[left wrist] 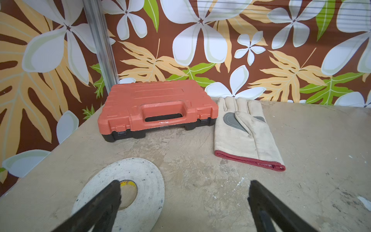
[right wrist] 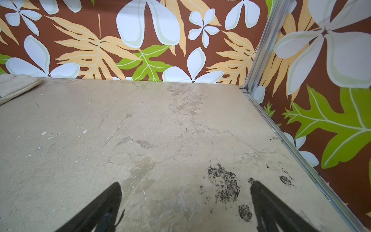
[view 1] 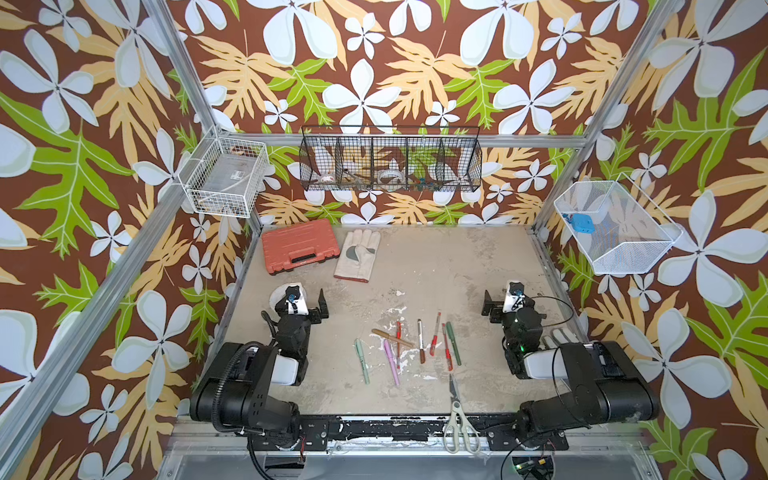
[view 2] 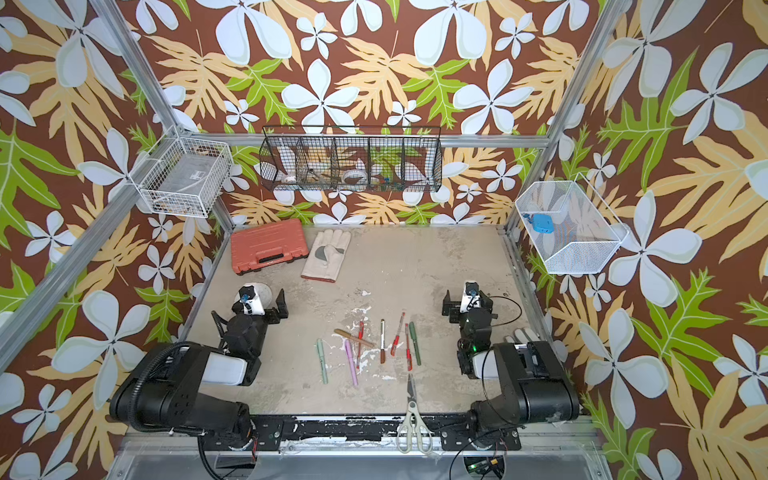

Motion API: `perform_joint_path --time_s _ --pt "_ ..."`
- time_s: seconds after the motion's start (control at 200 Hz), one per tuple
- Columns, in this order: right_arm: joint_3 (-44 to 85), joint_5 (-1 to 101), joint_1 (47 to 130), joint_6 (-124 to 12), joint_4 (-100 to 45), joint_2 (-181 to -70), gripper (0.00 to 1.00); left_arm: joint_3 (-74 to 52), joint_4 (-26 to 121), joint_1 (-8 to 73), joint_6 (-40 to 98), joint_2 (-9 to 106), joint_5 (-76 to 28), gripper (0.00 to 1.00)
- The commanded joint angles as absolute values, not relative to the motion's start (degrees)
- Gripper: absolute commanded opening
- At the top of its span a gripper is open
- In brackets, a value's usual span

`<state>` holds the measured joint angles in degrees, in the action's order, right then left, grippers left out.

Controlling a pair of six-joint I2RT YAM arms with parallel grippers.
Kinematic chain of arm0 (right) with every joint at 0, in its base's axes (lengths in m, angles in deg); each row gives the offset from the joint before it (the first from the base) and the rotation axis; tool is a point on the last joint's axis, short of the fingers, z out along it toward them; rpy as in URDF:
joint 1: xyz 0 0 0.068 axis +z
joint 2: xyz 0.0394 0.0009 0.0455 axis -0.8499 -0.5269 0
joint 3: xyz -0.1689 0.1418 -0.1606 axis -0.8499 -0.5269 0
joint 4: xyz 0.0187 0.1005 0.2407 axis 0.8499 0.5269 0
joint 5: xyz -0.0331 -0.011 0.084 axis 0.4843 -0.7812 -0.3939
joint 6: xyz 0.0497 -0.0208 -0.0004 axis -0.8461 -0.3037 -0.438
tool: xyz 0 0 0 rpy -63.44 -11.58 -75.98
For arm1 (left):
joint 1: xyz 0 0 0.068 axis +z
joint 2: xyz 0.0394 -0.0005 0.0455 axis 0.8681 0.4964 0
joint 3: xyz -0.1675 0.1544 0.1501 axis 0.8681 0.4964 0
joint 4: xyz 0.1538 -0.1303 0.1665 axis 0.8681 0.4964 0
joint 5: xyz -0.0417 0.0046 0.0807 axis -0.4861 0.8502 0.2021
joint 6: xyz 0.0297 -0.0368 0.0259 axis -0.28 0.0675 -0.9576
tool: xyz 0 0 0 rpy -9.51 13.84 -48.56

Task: Remove pen caps from pens
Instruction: Pick up the pen from the center of the table.

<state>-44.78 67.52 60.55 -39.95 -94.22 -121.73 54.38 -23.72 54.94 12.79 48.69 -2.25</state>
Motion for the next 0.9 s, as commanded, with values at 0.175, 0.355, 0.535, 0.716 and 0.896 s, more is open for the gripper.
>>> perform_joint_path --time_s 0.175,0.355,0.535,0.716,0.896 --pt "-44.43 67.34 60.58 -40.26 -95.25 -121.77 1.00 54.66 -26.29 55.13 10.63 48.69 -7.38 1.00" --pt "-44.43 67.25 60.58 -40.21 -95.24 -121.77 1.00 53.41 -23.87 55.50 13.05 48.75 -3.11 1.00" --pt "-44.43 67.25 60.62 -40.25 -95.33 -121.73 1.00 53.11 -23.38 55.79 13.26 48.86 -3.45 1.00" --pt "-44.14 66.71 60.31 -40.31 -94.86 -121.84 1.00 52.68 -22.66 56.90 13.88 49.02 -5.04 1.00" --pt "-43.68 72.13 62.18 -39.44 -92.96 -117.61 0.91 49.64 -12.08 56.34 14.14 41.32 -1.47 1.00"
